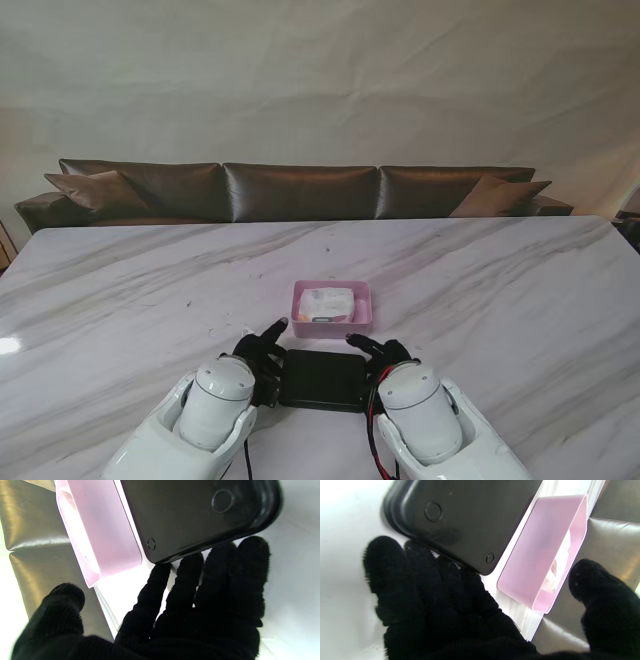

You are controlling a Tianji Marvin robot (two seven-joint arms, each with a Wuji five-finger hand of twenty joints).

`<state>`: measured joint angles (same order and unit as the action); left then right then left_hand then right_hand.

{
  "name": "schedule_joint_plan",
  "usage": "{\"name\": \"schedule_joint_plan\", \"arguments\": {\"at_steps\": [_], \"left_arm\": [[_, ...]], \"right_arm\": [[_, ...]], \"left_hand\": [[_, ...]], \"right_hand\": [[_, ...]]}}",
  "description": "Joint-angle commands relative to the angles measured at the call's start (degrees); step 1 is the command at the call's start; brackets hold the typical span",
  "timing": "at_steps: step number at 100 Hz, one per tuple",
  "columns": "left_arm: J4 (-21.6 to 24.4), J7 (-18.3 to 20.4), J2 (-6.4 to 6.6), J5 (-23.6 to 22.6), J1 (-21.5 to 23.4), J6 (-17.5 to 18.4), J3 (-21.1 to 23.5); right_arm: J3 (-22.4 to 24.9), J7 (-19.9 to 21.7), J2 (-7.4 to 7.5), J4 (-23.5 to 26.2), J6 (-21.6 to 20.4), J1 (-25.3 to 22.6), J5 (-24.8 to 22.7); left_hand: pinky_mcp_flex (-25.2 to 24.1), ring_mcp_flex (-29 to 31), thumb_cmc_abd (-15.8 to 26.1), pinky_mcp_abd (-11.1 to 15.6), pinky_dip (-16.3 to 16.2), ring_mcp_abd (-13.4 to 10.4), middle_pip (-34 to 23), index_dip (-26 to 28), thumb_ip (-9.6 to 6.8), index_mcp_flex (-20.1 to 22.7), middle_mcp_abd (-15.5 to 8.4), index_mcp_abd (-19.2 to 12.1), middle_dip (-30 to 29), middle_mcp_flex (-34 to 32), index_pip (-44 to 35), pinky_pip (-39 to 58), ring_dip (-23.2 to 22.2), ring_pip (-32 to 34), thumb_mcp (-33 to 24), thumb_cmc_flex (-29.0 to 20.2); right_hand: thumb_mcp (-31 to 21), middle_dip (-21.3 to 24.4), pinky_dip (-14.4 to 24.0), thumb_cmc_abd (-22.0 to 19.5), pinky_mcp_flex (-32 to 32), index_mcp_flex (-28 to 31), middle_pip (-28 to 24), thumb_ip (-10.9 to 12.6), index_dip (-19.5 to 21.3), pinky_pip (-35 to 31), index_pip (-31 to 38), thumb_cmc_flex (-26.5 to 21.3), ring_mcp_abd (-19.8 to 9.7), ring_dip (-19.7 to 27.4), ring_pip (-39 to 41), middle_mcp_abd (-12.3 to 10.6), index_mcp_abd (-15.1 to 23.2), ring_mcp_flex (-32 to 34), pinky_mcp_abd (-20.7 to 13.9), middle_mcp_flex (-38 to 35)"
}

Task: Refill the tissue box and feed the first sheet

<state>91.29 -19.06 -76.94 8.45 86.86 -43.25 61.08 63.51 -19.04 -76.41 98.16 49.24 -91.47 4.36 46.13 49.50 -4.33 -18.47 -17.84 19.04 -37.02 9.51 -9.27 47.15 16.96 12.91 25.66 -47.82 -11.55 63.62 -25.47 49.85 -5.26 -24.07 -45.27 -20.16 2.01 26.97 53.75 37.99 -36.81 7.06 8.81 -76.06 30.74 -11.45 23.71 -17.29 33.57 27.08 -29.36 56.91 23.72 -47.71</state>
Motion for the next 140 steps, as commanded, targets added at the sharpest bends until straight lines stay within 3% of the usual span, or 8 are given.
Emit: {"name": "schedule_joint_plan", "arguments": {"at_steps": [1, 140], "left_arm": [[-0.29, 1.67, -0.56, 0.45, 1.04, -0.29, -0.86], [6.02, 1.77, 0.44, -2.66, 1.49, 0.48, -0.15]], "right_arm": [[-0.97, 1.48, -0.98, 0.85, 0.01, -0.34, 0.46], [-2.60, 0.29, -1.78, 4.35, 1.52, -0.58, -0.58]], "left_hand": [[0.28, -4.39, 1.41, 1.88, -0.88, 6.62, 5.37, 0.15, -0.18, 0.49, 0.34, 4.54, -3.30, 0.96, -1.12, 12.16, 1.18, -8.59, 1.35, -0.34], [0.76, -3.98, 1.30, 1.78, -1.02, 6.90, 5.42, 0.20, -0.10, 0.86, 0.58, 4.77, -3.36, 0.47, -1.29, 12.13, 1.22, -8.48, 1.40, -0.48]], "right_hand": [[1.29, 2.23, -0.46, -0.62, 1.49, 1.57, 2.55, 0.94, 0.75, -1.04, 2.73, -0.05, 1.22, 0.52, 0.29, 1.22, 3.48, 0.52, -5.54, -0.28], [1.41, 2.29, -0.35, -0.84, 1.30, 1.57, 2.69, 1.03, 0.79, -0.85, 2.81, -0.03, 0.99, 0.58, 0.03, 0.88, 3.68, 0.48, -5.59, -0.53]]}}
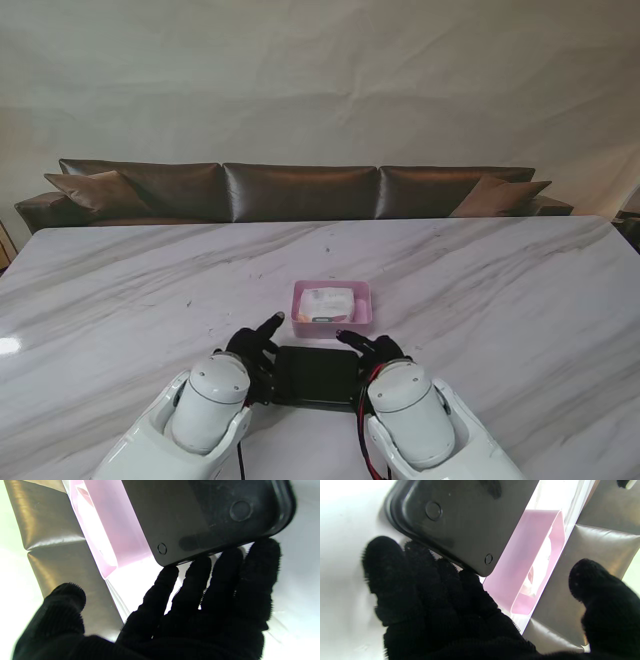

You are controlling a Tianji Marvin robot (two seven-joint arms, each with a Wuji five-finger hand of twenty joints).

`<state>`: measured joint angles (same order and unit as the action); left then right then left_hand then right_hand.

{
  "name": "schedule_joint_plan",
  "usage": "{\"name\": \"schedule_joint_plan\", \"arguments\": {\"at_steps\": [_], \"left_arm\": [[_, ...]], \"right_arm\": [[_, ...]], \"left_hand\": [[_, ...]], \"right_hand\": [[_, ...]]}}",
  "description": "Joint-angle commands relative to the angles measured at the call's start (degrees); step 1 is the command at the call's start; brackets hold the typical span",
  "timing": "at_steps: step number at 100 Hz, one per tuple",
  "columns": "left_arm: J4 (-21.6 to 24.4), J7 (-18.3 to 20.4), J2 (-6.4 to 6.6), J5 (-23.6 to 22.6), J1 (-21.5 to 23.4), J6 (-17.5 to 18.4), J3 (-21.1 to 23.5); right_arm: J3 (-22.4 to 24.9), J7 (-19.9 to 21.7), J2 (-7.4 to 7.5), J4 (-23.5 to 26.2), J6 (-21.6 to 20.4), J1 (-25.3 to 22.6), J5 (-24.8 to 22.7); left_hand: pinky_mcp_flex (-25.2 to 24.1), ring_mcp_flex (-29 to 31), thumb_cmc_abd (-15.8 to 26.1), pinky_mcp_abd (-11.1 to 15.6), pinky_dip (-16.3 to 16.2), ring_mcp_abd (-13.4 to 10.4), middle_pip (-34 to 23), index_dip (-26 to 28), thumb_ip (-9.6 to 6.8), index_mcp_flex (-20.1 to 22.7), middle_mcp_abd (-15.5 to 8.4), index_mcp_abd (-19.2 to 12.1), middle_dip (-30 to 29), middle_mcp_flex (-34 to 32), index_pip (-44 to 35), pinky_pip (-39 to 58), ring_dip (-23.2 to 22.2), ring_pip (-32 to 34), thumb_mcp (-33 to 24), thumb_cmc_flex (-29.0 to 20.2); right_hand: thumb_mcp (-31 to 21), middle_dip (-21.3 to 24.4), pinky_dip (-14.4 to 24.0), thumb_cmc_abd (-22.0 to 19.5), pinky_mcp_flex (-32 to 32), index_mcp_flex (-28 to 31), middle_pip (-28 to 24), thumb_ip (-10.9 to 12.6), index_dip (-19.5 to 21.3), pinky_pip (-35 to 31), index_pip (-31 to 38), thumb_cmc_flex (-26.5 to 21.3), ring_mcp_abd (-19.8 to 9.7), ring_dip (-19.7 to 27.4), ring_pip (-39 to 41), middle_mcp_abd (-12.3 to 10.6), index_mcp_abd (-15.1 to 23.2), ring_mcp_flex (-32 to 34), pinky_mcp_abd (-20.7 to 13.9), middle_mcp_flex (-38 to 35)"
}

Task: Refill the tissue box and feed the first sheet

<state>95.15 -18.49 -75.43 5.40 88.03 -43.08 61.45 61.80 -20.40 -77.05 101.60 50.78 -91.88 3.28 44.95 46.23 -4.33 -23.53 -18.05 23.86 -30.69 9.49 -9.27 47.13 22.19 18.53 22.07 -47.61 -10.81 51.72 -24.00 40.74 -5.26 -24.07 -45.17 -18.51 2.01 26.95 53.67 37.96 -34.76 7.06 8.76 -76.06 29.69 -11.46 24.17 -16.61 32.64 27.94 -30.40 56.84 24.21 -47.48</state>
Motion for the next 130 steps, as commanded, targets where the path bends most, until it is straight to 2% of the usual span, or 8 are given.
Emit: {"name": "schedule_joint_plan", "arguments": {"at_steps": [1, 71, 130], "left_arm": [[2.23, 1.20, -1.06, 0.36, 0.34, 0.31, -0.51], [4.42, 0.97, -1.10, -0.73, -0.10, -0.49, -0.55], [3.95, 1.32, -1.45, -0.79, -3.16, -1.13, -1.59]], "right_arm": [[-0.89, 1.64, -1.15, 0.92, -0.01, -0.18, 0.49], [-0.97, 1.79, -1.25, 1.73, 0.99, 0.62, -0.56], [-0.06, 2.97, -0.82, 3.24, 2.27, 1.33, -1.80]], "left_hand": [[1.96, -0.69, 1.32, 6.85, -0.81, 2.05, -0.92, 0.22, -0.10, 0.88, -4.72, -0.92, 0.22, 0.26, -2.03, 24.03, -0.26, 0.63, 1.40, -0.46], [2.14, -0.61, 1.32, 6.76, -0.64, 2.09, -0.85, 0.23, -0.05, 0.97, -4.57, -0.78, 0.17, 0.10, -2.07, 24.09, -0.23, 0.65, 1.42, -0.49], [2.19, -0.53, 1.32, 6.74, -0.58, 2.14, -0.81, 0.25, -0.03, 1.03, -4.60, -0.80, 0.15, 0.10, -2.11, 24.16, -0.22, 0.68, 1.44, -0.44]], "right_hand": [[1.29, 0.65, -0.35, -0.83, 1.38, 1.61, 0.65, 1.04, 0.83, -0.85, 3.86, -0.05, 0.55, -0.09, 0.95, 0.01, 4.72, 0.55, -6.09, -0.75], [1.38, 0.65, -0.29, -0.90, 1.26, 1.67, 0.67, 1.04, 0.84, -0.76, 3.88, -0.09, 0.43, -0.08, 0.87, -0.05, 4.81, 0.50, -6.11, -0.84], [1.46, 0.67, -0.25, -1.09, 1.26, 1.70, 0.74, 1.05, 0.84, -0.75, 3.87, -0.16, 0.39, -0.09, 0.86, 0.00, 4.72, 0.53, -6.11, -0.81]]}}
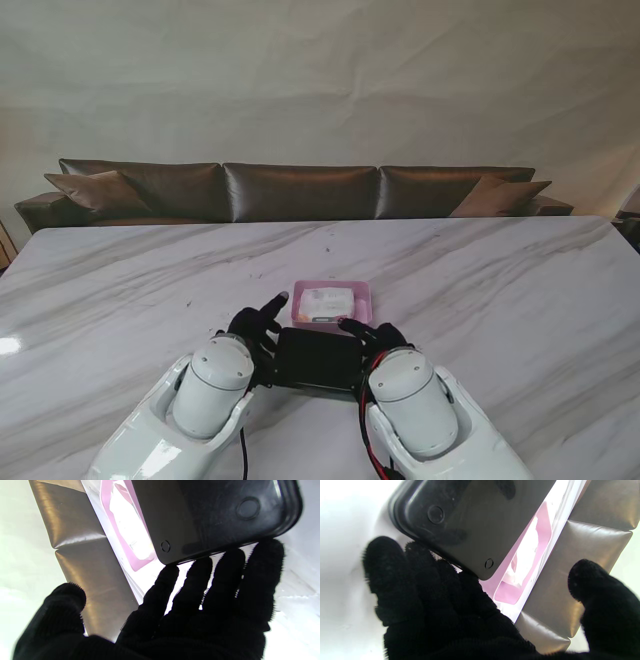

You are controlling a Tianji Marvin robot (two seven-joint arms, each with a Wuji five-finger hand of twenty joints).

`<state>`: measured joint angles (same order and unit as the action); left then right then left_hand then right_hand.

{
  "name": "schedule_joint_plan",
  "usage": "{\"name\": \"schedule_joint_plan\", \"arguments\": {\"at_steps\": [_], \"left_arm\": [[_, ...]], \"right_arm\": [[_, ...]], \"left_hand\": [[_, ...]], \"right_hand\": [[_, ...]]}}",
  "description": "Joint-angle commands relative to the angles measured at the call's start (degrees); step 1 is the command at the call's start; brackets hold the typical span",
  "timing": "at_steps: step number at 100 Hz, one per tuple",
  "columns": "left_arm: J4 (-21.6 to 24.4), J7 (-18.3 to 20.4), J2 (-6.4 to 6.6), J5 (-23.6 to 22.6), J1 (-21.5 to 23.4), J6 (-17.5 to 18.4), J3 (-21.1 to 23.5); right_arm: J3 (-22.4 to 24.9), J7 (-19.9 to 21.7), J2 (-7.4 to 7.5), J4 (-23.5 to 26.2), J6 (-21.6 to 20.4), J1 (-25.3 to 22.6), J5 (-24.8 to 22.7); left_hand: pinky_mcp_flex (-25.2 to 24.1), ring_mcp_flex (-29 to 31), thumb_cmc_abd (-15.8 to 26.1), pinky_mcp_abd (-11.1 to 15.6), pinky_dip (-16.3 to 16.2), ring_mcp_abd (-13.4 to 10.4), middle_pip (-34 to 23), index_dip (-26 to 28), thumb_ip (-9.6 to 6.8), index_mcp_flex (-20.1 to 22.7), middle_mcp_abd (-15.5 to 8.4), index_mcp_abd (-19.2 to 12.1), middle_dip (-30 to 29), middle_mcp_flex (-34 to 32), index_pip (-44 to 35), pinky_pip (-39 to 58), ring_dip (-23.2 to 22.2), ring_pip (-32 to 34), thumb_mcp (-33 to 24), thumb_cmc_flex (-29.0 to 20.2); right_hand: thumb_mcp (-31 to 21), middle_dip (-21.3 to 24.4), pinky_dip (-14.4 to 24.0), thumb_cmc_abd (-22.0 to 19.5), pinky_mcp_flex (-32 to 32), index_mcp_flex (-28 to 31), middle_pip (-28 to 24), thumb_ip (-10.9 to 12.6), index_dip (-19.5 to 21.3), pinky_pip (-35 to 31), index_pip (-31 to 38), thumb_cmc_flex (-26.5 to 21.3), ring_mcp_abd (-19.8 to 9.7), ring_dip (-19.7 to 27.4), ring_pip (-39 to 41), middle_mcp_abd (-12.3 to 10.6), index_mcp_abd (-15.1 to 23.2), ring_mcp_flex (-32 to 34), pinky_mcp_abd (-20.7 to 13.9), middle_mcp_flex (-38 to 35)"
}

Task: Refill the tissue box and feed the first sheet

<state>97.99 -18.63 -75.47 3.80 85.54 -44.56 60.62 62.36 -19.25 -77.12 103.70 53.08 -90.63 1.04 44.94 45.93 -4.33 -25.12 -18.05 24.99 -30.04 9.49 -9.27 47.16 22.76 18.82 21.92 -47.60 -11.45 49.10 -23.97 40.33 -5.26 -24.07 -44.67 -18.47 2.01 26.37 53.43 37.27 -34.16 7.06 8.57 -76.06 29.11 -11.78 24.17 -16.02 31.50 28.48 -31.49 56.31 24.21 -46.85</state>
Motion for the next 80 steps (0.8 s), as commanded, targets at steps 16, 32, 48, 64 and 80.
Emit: {"name": "schedule_joint_plan", "arguments": {"at_steps": [16, 32, 48, 64, 80], "left_arm": [[0.48, 1.03, -1.77, 1.01, -1.91, 0.21, -1.17], [-0.75, 1.19, -1.91, 1.43, -3.21, 0.45, -1.51], [-1.67, 0.71, -2.28, 2.00, -4.19, 0.56, -1.71], [-3.00, 0.50, -2.52, 2.49, -5.40, 0.98, -1.91], [-3.50, 0.13, -2.84, 2.69, -6.41, 0.94, -2.32]], "right_arm": [[-0.41, 2.03, -0.74, 1.22, 0.35, 0.54, 0.30], [-0.46, 2.81, -0.55, 0.97, 0.59, 1.51, 0.35], [-0.51, 3.38, -0.48, 0.68, 0.87, 2.47, 0.51], [-0.33, 3.36, -0.51, -0.12, 0.56, 3.38, 0.91], [-0.27, 3.41, -0.59, -0.99, 0.45, 4.48, 1.21]], "left_hand": [[2.24, -0.21, 1.35, 8.36, -0.56, 1.05, -1.47, 0.25, -0.02, 1.01, -5.15, -1.08, 0.30, 0.00, -1.49, 26.81, -0.26, 1.10, 1.44, -0.46], [2.23, -0.22, 1.31, 8.39, -0.54, 0.99, -1.42, 0.26, -0.01, 1.04, -5.09, -0.98, 0.28, 0.07, -1.51, 26.78, -0.24, 1.07, 1.44, -0.49], [2.22, -0.18, 1.30, 8.22, -0.52, 1.10, -1.44, 0.25, -0.01, 1.01, -5.06, -1.00, 0.28, 0.00, -1.49, 26.78, -0.24, 1.08, 1.44, -0.51], [2.22, -0.24, 1.36, 8.18, -0.51, 1.02, -1.44, 0.24, 0.00, 1.00, -5.04, -0.97, 0.28, -0.01, -1.47, 26.78, -0.25, 1.08, 1.42, -0.56], [2.22, -0.21, 1.32, 8.15, -0.51, 1.06, -1.42, 0.24, 0.03, 1.01, -5.02, -0.97, 0.27, -0.06, -1.47, 26.79, -0.26, 1.11, 1.48, -0.50]], "right_hand": [[0.98, 0.63, -0.24, -0.48, 1.50, 2.37, 0.15, 1.05, 1.02, -0.74, 4.43, 0.13, 0.48, -0.66, 1.95, -0.56, 5.81, 1.01, -6.11, -1.46], [1.02, 0.63, -0.23, -0.51, 1.50, 2.42, 0.16, 1.05, 1.03, -0.74, 4.44, 0.16, 0.41, -0.66, 1.97, -0.60, 5.83, 1.06, -6.11, -1.42], [1.01, 0.64, -0.23, -0.61, 1.43, 2.38, 0.18, 1.06, 1.01, -0.71, 4.40, 0.14, 0.39, -0.64, 1.89, -0.60, 5.85, 0.95, -6.12, -1.41], [1.03, 0.64, -0.22, -0.57, 1.43, 2.38, 0.17, 1.06, 1.01, -0.70, 4.40, 0.14, 0.42, -0.64, 1.88, -0.56, 5.88, 0.99, -6.11, -1.49], [1.04, 0.66, -0.21, -0.62, 1.43, 2.40, 0.23, 1.06, 1.01, -0.69, 4.39, 0.13, 0.35, -0.64, 1.88, -0.63, 5.89, 0.97, -6.11, -1.39]]}}
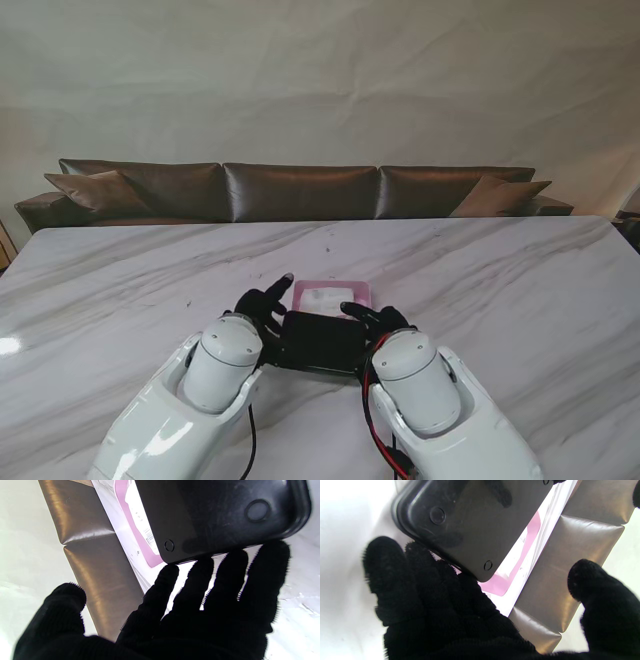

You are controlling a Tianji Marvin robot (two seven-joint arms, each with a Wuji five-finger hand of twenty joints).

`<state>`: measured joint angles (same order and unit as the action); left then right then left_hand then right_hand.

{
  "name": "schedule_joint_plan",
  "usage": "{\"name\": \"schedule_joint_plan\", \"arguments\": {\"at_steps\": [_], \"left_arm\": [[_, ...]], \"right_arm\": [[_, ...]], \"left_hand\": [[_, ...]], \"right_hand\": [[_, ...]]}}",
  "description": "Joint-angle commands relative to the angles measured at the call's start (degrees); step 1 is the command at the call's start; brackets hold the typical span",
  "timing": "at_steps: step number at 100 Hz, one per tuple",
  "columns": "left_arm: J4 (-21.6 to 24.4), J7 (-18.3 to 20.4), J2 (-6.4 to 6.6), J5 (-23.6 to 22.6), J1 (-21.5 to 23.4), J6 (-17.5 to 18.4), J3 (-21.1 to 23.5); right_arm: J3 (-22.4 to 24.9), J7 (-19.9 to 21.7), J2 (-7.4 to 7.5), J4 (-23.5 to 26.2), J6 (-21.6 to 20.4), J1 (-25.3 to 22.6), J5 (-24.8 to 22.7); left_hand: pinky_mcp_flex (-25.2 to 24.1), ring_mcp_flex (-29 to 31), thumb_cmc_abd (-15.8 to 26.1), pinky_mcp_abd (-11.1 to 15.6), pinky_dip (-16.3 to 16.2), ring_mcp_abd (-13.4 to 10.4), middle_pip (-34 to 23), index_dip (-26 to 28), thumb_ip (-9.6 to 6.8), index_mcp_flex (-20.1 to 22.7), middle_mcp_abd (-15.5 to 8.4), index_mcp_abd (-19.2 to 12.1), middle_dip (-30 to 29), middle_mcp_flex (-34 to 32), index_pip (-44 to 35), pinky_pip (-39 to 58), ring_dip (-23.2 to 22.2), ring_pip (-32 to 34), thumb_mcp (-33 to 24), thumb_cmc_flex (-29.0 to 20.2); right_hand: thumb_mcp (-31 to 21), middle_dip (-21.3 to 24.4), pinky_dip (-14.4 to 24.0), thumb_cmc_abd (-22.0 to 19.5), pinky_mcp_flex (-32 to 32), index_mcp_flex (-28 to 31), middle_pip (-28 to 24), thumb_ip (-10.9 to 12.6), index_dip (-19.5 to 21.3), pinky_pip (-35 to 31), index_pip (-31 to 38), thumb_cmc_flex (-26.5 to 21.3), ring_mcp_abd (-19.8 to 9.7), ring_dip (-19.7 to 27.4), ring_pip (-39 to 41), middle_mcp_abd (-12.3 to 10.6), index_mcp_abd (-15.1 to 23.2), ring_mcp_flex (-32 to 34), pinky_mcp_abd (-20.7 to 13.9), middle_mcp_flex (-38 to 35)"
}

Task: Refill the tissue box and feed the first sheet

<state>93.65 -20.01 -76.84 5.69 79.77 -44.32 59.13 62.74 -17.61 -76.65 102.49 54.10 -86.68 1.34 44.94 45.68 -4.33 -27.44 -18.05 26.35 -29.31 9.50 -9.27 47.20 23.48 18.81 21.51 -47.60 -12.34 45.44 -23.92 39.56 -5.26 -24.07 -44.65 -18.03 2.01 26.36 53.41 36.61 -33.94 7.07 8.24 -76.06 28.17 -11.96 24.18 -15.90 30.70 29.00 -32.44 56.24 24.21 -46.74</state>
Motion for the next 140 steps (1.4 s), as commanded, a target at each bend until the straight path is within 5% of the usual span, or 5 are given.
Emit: {"name": "schedule_joint_plan", "arguments": {"at_steps": [1, 140], "left_arm": [[0.81, 1.51, -1.49, 0.81, -0.70, 0.70, -0.87], [-9.22, 3.69, -2.56, 1.07, -11.68, 1.58, -4.10]], "right_arm": [[-0.66, 1.77, -1.07, 0.19, -0.57, 0.59, 0.93], [-1.19, 3.48, -1.11, -7.88, -1.98, 10.94, 1.90]], "left_hand": [[2.22, 0.00, 1.35, 10.47, -0.51, -0.22, -2.11, 0.24, 0.02, 1.03, -5.79, -0.92, 0.67, 0.02, -0.61, 30.45, -0.29, 1.85, 1.47, -0.51], [2.22, 0.07, 1.26, 10.40, -0.51, -0.28, -2.12, 0.26, 0.00, 1.08, -5.87, -1.04, 0.66, -0.13, -0.66, 30.50, -0.26, 1.79, 1.46, -0.43]], "right_hand": [[1.02, 0.22, -0.21, -0.57, 1.45, 3.06, 0.00, 1.06, 1.33, -0.69, 5.33, 0.27, 0.34, -0.77, 2.67, -1.16, 6.83, 1.04, -6.11, -1.52], [1.07, 0.24, -0.15, -0.61, 1.35, 3.23, 0.05, 1.07, 1.33, -0.61, 5.34, 0.23, 0.32, -0.75, 2.63, -1.21, 6.96, 1.12, -6.18, -1.74]]}}
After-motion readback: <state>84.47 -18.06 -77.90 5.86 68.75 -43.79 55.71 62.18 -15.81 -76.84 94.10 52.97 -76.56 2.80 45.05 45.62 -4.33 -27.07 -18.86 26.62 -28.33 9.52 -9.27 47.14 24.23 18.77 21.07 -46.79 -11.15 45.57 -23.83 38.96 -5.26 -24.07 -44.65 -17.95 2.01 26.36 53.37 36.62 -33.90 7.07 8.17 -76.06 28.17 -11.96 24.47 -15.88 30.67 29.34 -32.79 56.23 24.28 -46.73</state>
